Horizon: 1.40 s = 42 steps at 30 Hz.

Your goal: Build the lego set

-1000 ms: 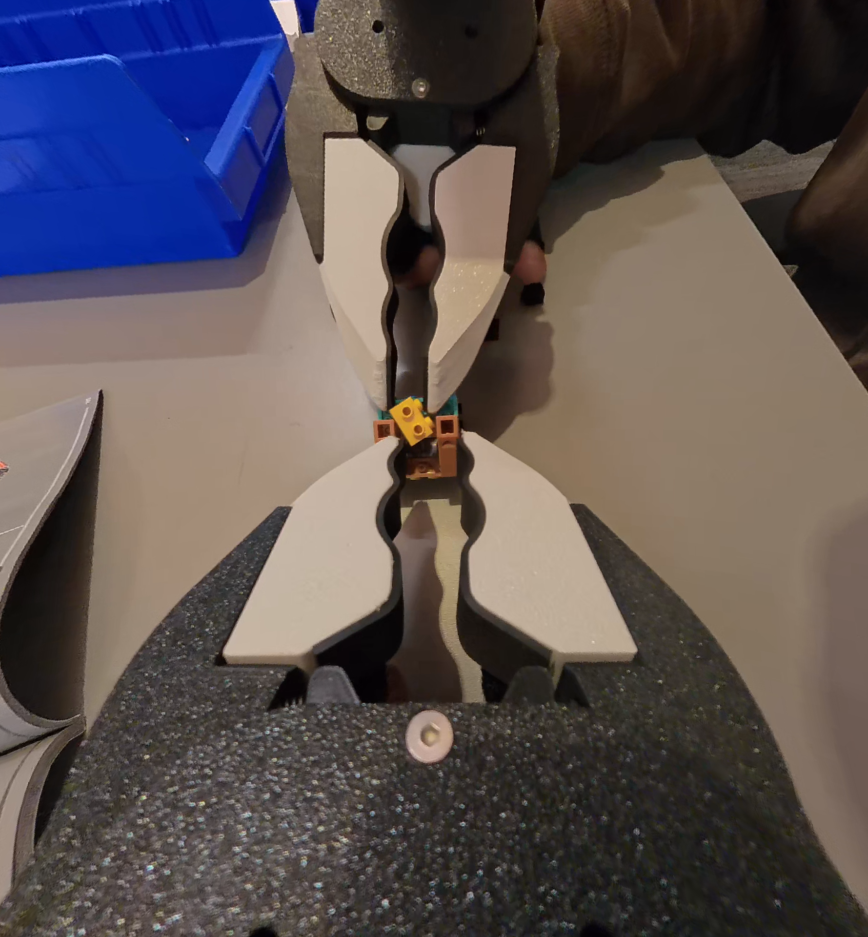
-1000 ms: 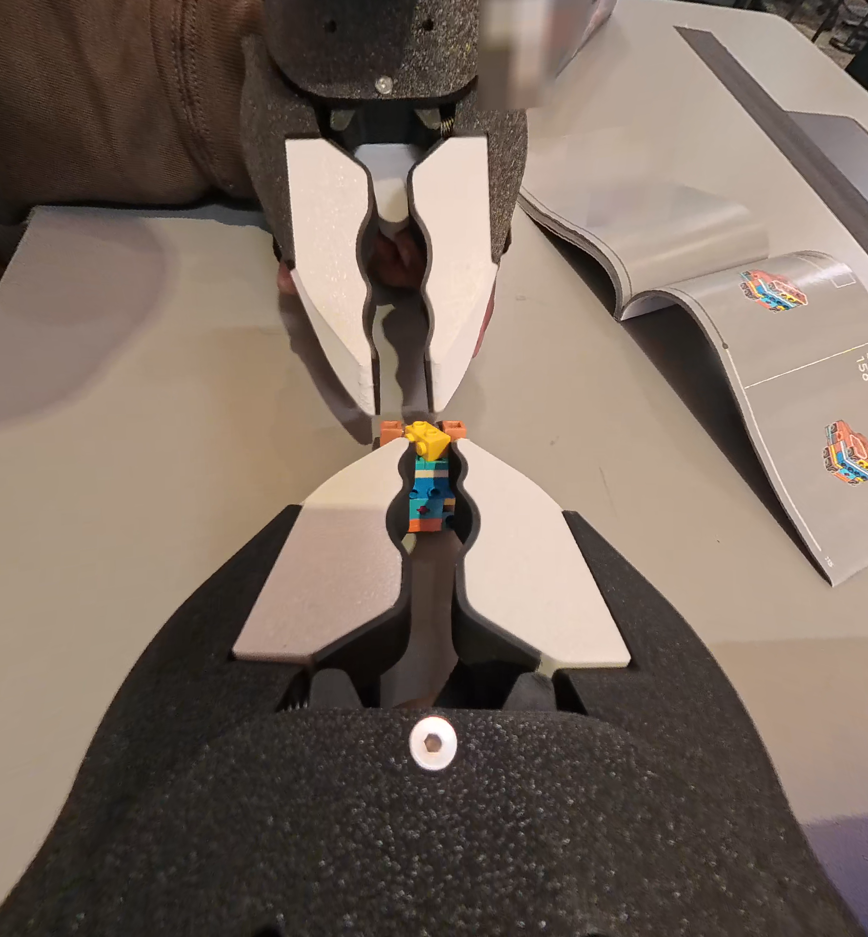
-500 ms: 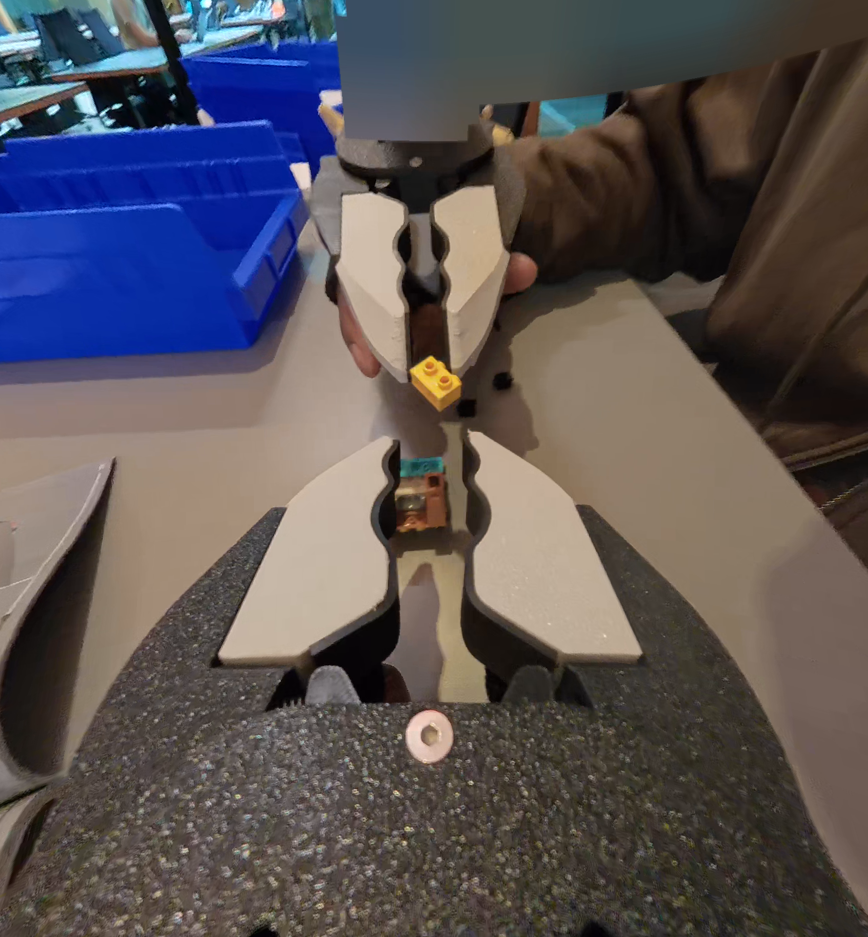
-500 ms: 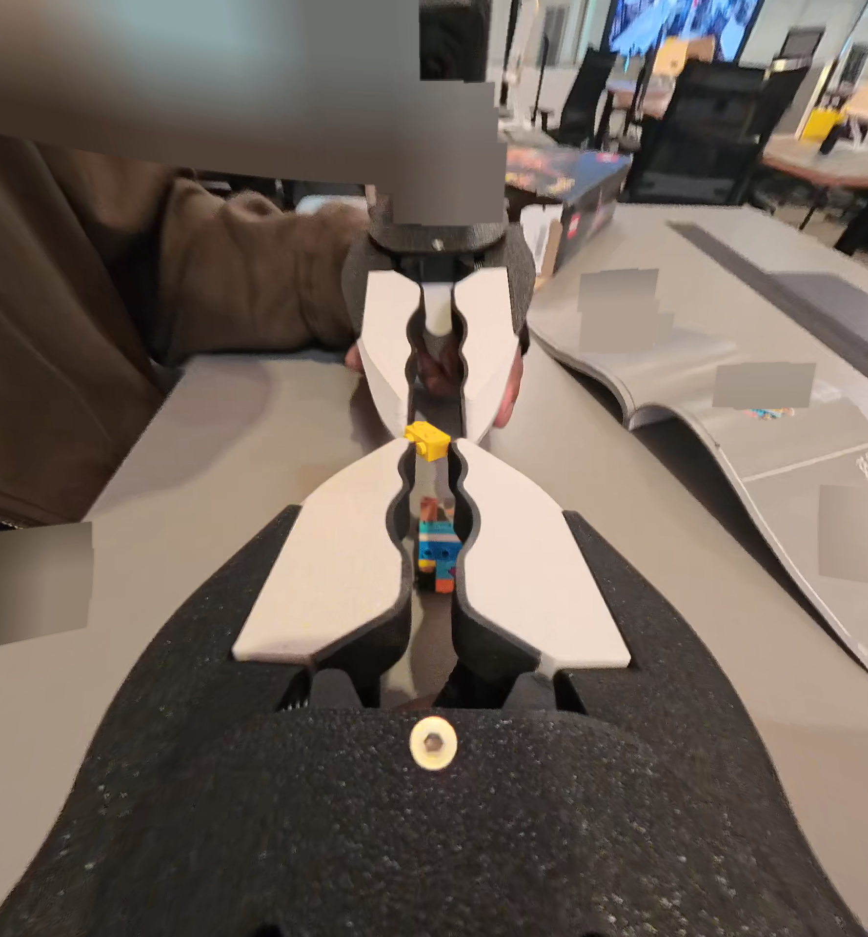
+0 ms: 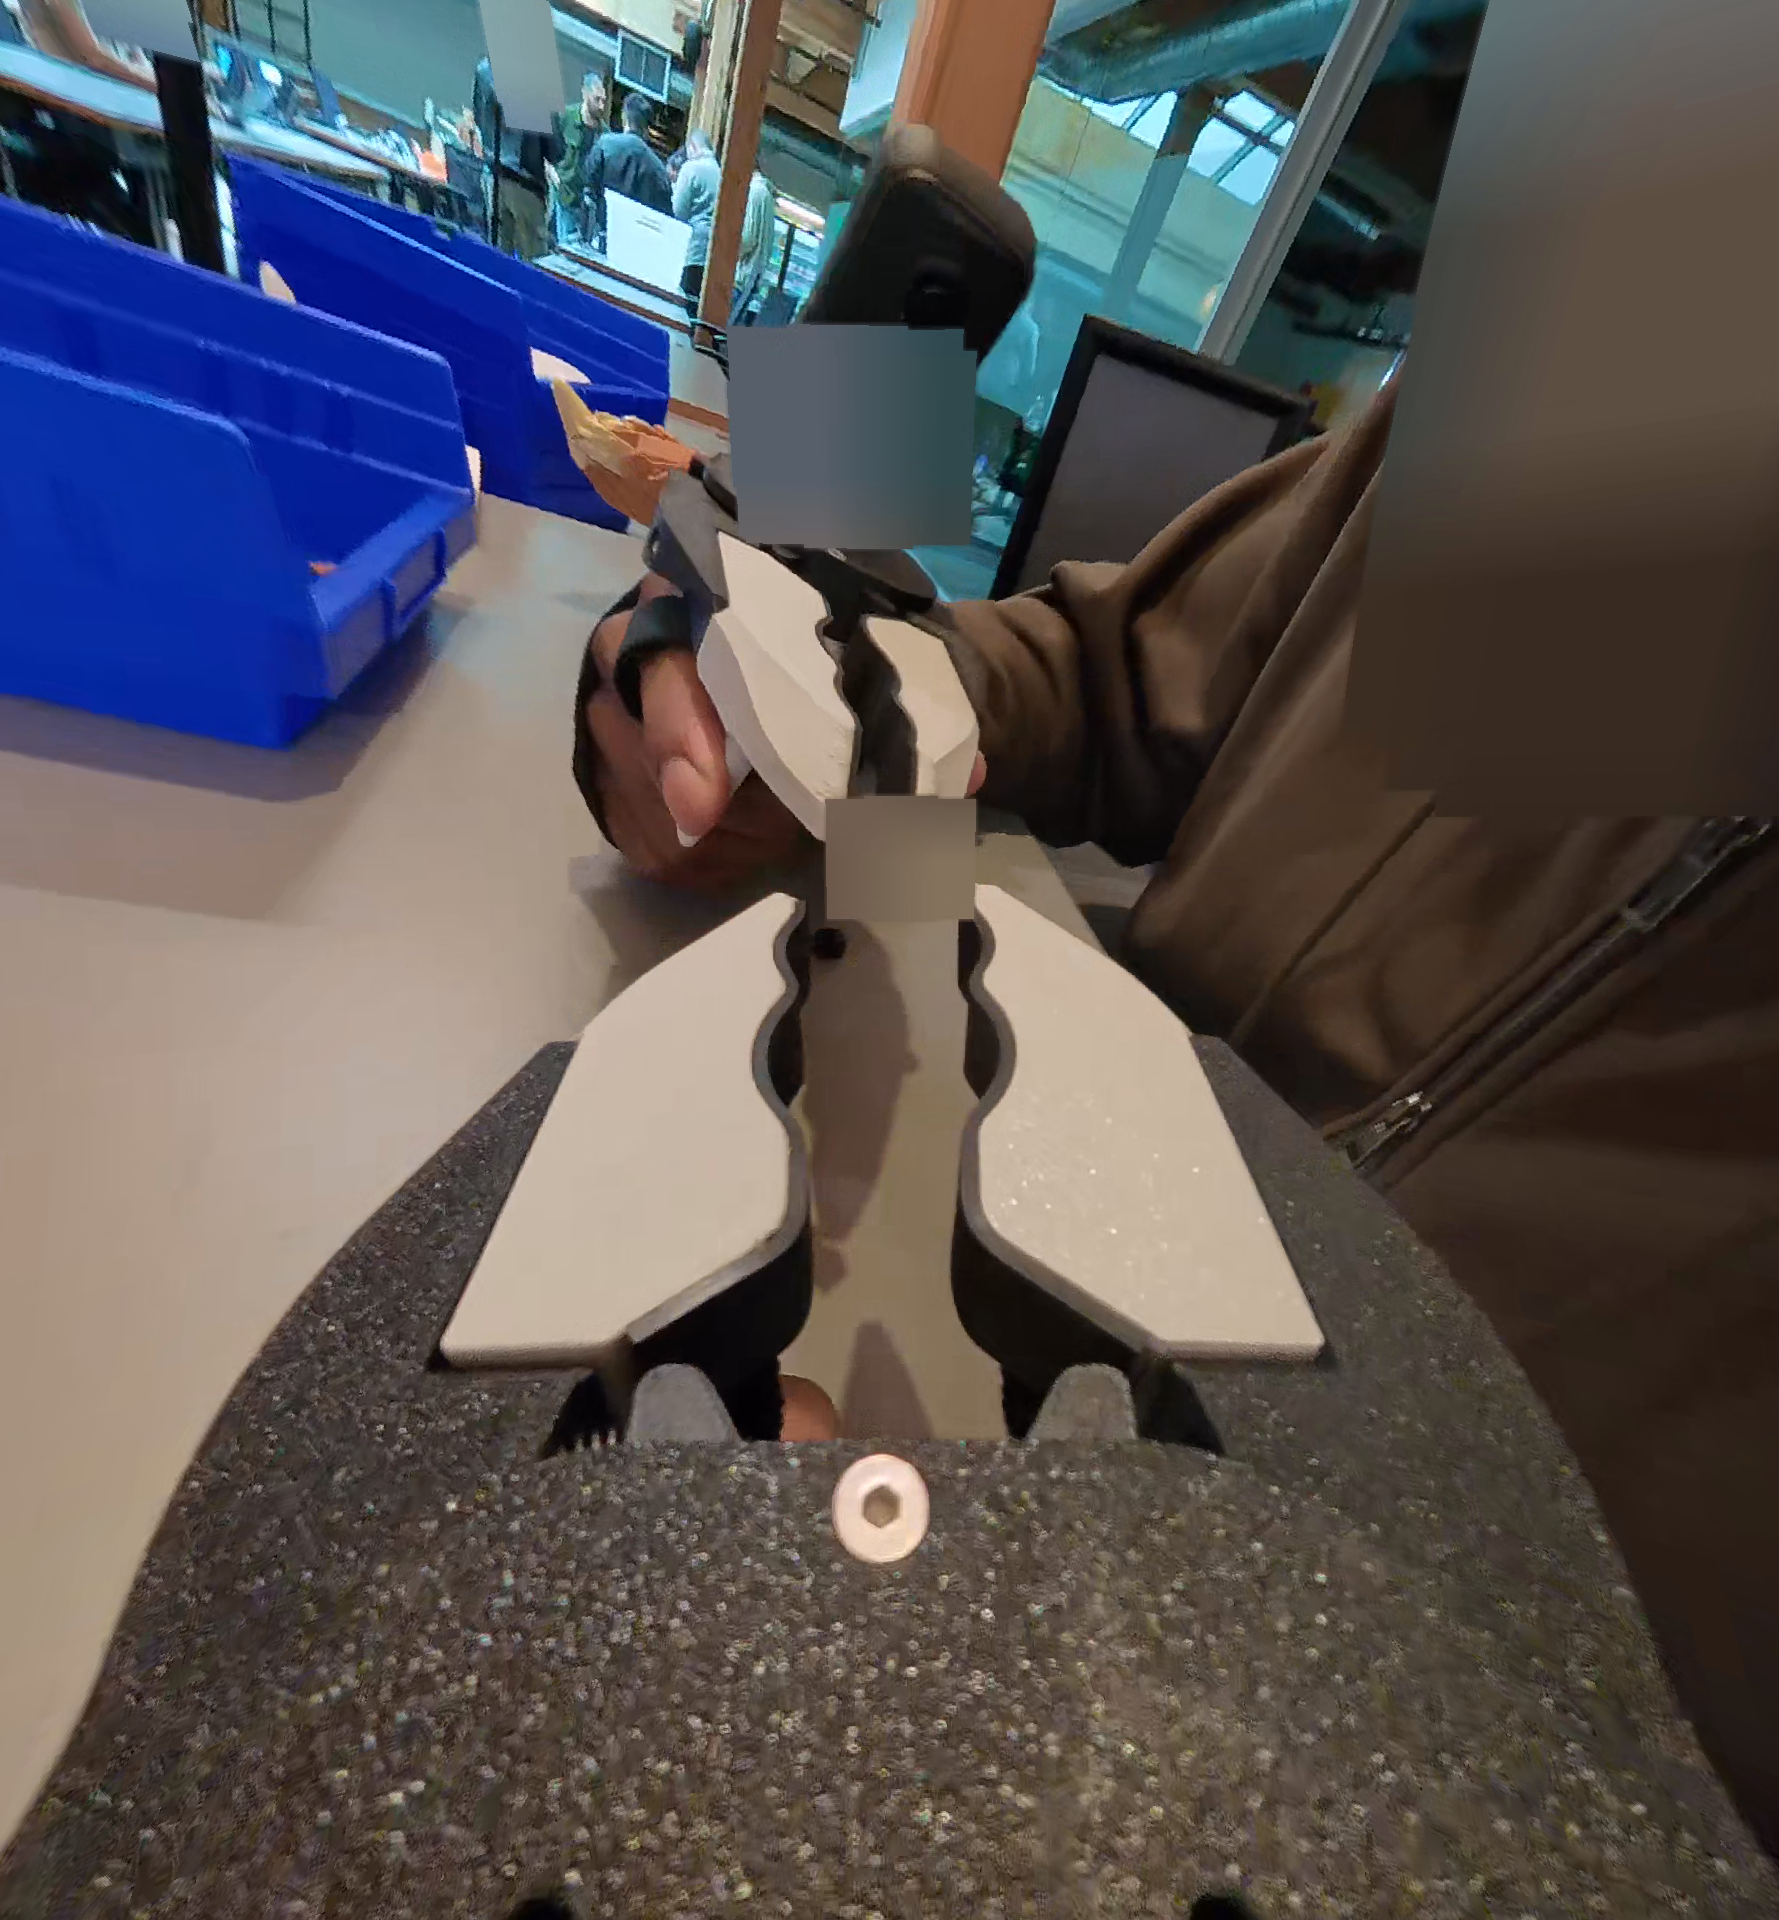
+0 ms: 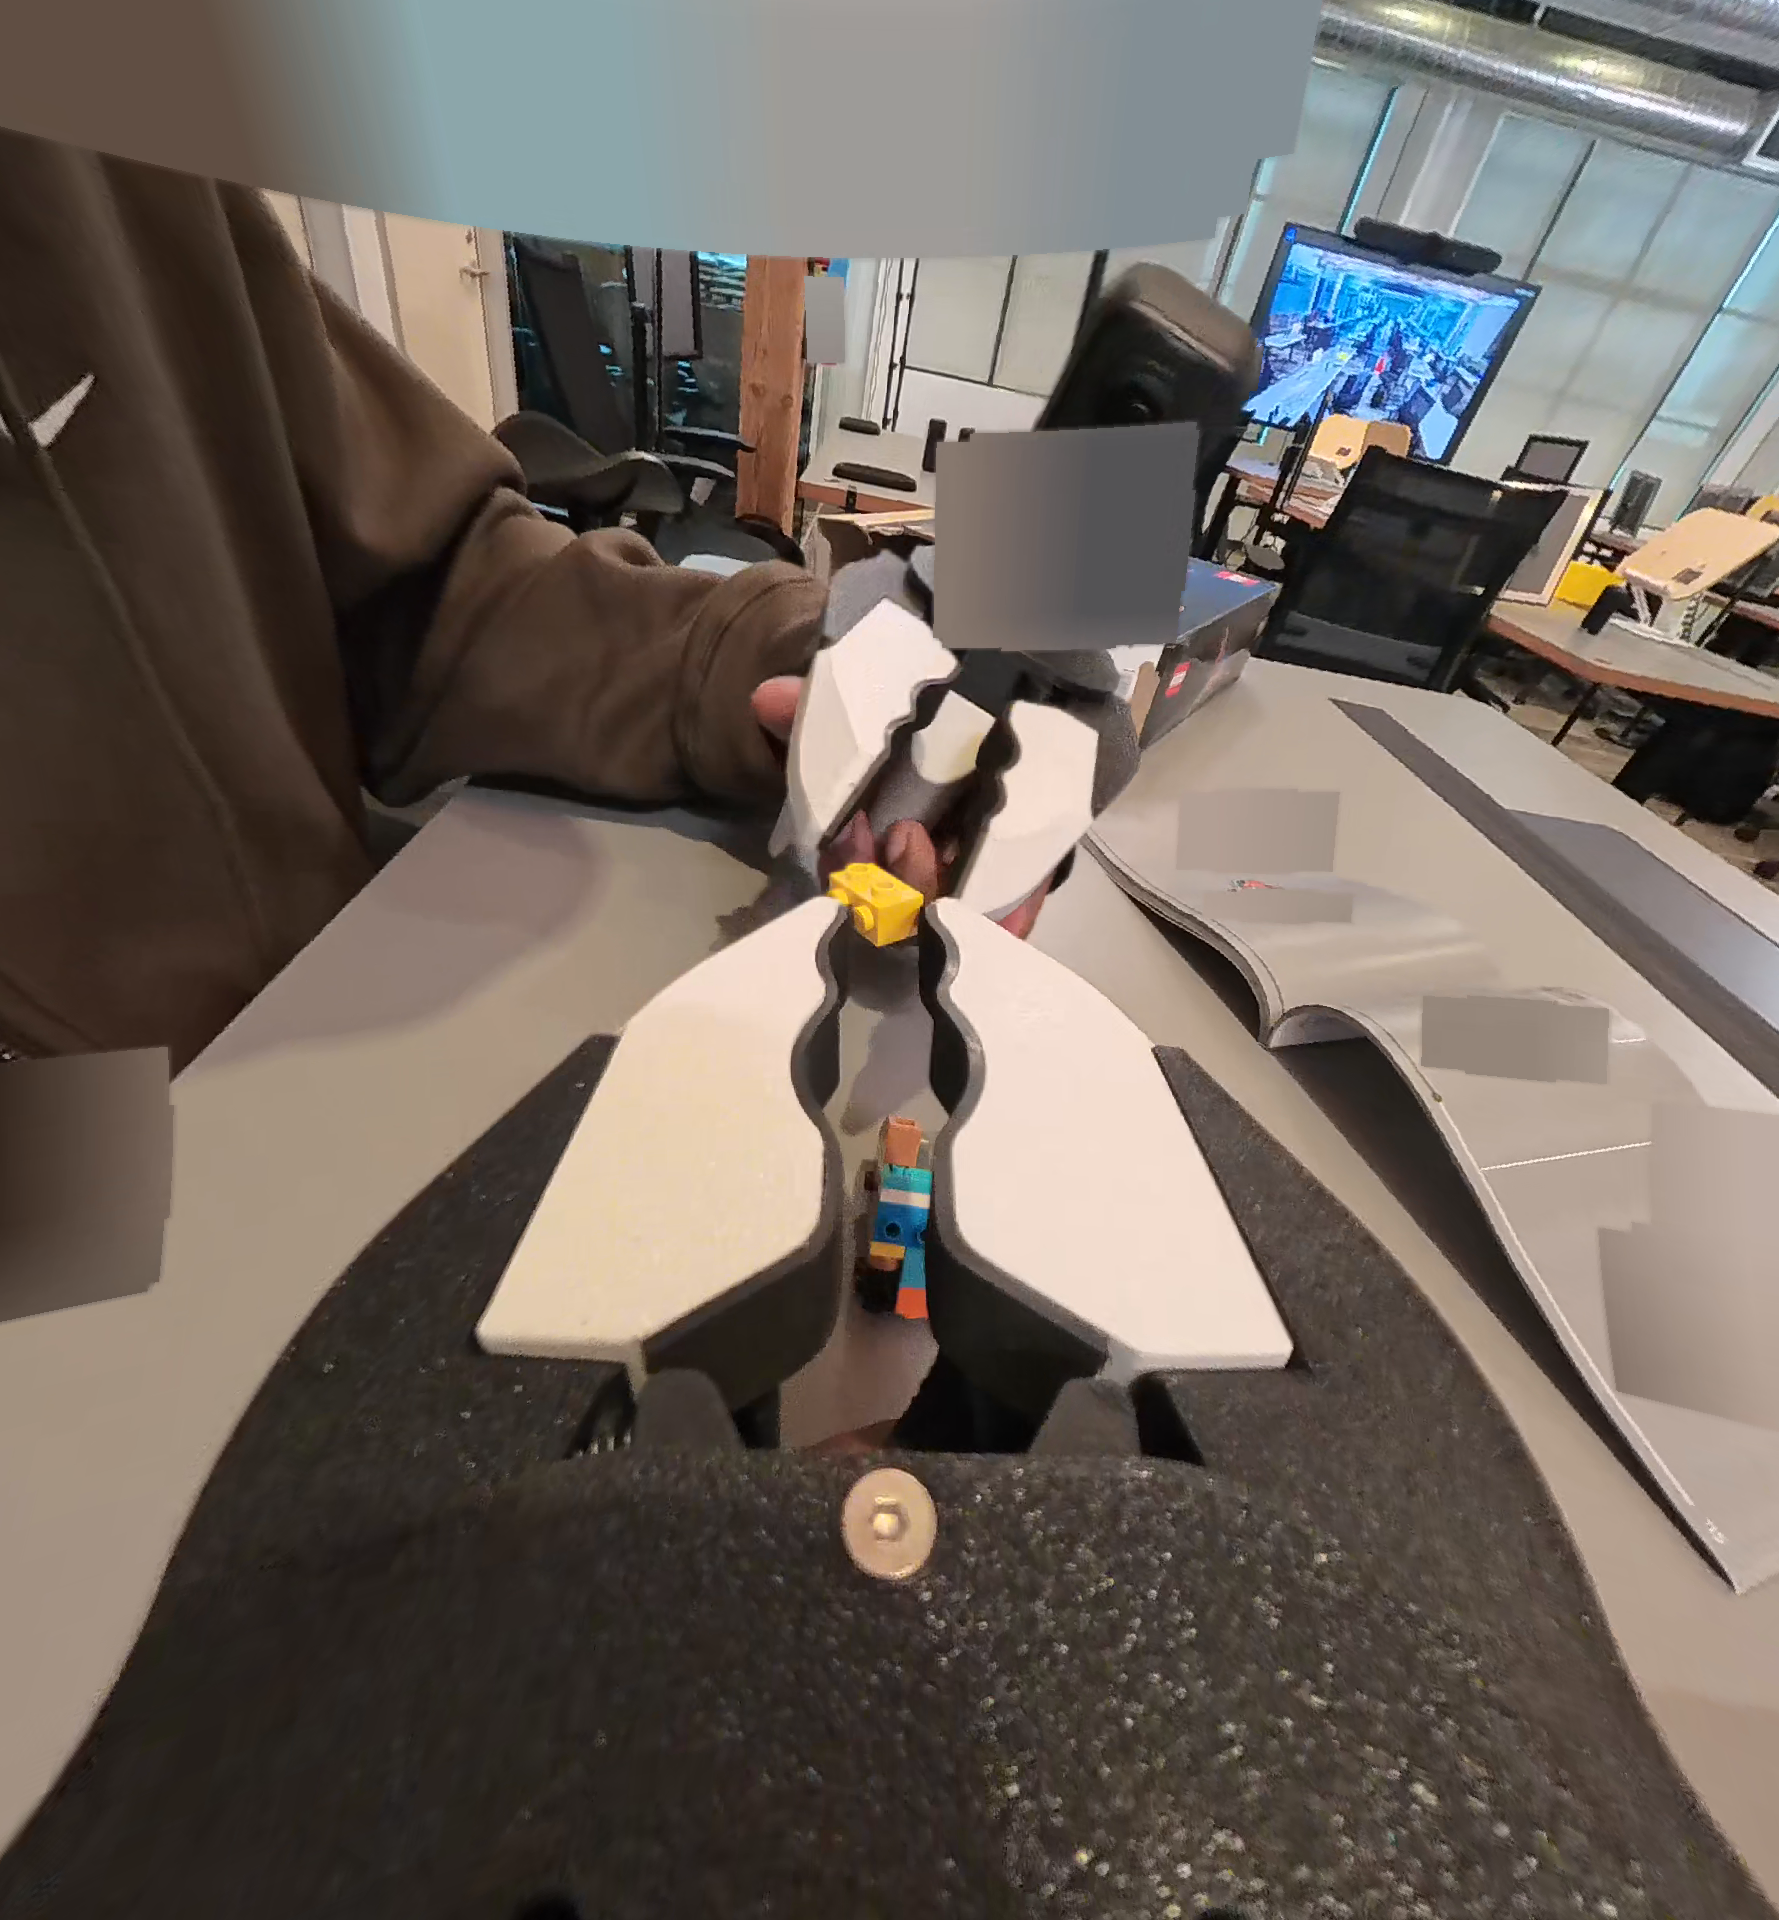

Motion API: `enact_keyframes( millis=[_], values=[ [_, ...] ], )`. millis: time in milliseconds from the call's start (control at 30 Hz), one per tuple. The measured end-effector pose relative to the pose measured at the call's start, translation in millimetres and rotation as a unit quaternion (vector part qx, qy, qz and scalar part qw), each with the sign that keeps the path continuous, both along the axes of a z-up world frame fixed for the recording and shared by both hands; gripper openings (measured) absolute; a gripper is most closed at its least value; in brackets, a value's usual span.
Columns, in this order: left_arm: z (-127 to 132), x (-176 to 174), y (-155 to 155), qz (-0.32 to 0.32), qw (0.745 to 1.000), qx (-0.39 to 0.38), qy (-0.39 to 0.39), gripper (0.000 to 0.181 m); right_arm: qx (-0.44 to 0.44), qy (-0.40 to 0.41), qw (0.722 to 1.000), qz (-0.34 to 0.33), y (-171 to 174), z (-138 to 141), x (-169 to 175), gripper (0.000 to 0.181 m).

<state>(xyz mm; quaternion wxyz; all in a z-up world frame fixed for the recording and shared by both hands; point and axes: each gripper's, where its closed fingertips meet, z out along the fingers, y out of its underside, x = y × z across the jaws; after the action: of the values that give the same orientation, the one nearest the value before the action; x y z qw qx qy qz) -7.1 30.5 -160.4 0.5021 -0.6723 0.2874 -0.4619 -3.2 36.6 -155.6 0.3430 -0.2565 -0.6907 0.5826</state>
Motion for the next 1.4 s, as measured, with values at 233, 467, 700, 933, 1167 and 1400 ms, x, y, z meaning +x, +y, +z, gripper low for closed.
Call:
enact_keyframes(
  millis=[233, 467, 700, 933, 1167, 1400],
  values=[
    [7, 0, 3, -0.013, 0.988, -0.129, -0.090, 0.023, 0.041, 0.012, 0.999, 0.001, -4, -6, 0, 0.011],
    [-5, 8, 3, -0.023, 0.980, -0.179, -0.079, 0.022, 0.064, 0.022, 0.998, -0.002, -5, -8, 0, 0.012],
    [-11, 12, 0, -0.039, 0.976, -0.201, -0.078, 0.016, 0.083, 0.023, 0.996, -0.001, -6, -11, 1, 0.012],
    [-9, 13, 0, -0.050, 0.971, -0.211, -0.101, 0.012, 0.085, 0.030, 0.996, -0.004, -5, -9, 1, 0.008],
    [-8, 5, 14, -0.005, 0.969, -0.216, -0.119, 0.010, 0.116, 0.030, 0.992, -0.046, 6, -10, -5, 0.012],
    [-10, -7, 30, 0.080, 0.970, -0.206, -0.099, 0.010, 0.180, 0.009, 0.974, -0.137, 19, -16, -21, 0.027]
  ],
)
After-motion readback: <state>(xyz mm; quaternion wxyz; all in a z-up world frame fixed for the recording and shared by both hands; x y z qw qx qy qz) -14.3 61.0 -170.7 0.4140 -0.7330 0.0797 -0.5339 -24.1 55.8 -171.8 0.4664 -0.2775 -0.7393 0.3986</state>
